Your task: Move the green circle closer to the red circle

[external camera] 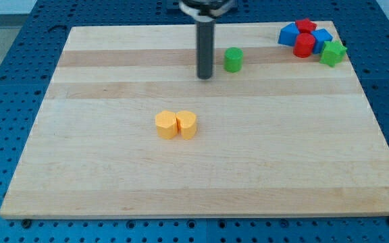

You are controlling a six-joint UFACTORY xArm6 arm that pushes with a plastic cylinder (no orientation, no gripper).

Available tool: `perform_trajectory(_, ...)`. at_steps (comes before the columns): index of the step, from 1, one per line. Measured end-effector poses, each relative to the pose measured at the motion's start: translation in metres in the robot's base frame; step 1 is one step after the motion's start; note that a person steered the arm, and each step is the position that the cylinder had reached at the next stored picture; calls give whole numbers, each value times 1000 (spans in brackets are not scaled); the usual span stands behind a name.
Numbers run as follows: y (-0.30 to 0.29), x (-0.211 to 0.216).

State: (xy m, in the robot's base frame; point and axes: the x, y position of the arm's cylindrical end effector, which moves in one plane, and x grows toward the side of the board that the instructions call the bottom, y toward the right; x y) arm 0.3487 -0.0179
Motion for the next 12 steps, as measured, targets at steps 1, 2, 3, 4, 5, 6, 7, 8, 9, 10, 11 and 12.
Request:
perform_trajectory(1, -14, -35)
perform_trajectory(2, 15, -53)
perform_trajectory(3, 68, -52)
perform_trajectory(4, 121, -50)
perform_trajectory(5, 143, -49)
perform_trajectory(6, 111, -46)
perform_trajectory(7, 86, -32)
perform_trajectory(8, 86, -9)
perform_trajectory(9, 109, -5)
perform_trajectory(10, 145, -9)
perform_trajectory(11, 151, -6)
perform_trajectory(12, 150, 9)
